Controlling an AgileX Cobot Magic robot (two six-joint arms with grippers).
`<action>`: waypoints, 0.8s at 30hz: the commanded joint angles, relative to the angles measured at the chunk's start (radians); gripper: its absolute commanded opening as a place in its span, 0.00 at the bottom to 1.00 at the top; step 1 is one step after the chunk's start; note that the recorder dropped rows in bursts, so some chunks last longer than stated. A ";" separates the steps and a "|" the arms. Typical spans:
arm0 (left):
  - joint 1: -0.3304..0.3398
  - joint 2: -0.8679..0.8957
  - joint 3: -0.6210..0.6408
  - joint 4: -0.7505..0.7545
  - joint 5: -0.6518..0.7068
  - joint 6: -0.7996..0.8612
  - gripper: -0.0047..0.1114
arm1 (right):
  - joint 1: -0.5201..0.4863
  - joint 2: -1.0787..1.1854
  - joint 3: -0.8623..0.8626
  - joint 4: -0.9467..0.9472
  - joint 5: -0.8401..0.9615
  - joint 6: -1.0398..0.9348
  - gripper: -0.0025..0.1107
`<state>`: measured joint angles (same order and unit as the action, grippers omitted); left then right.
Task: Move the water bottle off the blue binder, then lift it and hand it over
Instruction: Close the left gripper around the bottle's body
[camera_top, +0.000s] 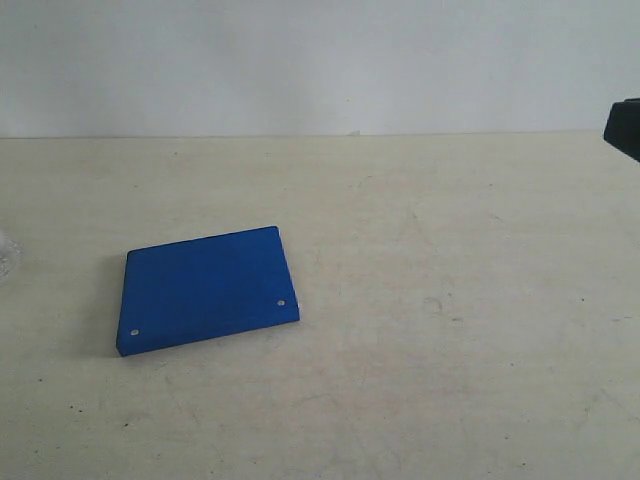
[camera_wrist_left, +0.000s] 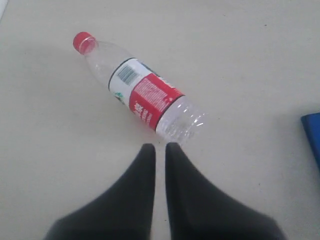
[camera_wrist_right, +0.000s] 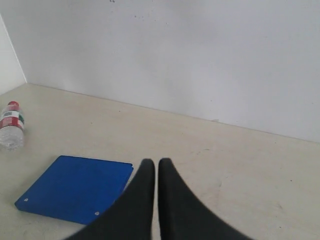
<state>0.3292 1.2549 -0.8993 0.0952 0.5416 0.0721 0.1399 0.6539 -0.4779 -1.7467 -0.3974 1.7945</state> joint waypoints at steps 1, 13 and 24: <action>0.000 0.057 0.002 -0.024 -0.074 -0.008 0.25 | -0.006 -0.003 0.000 0.002 -0.055 0.002 0.02; 0.000 0.492 0.002 -0.301 -0.526 -0.568 0.71 | -0.006 -0.003 0.000 0.002 -0.245 0.126 0.02; 0.000 0.648 0.002 -0.401 -0.625 -0.566 0.66 | -0.006 -0.003 0.000 0.002 -0.361 0.177 0.02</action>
<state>0.3292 1.8602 -0.8993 -0.2485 -0.1088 -0.4851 0.1399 0.6539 -0.4779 -1.7494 -0.7567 1.9650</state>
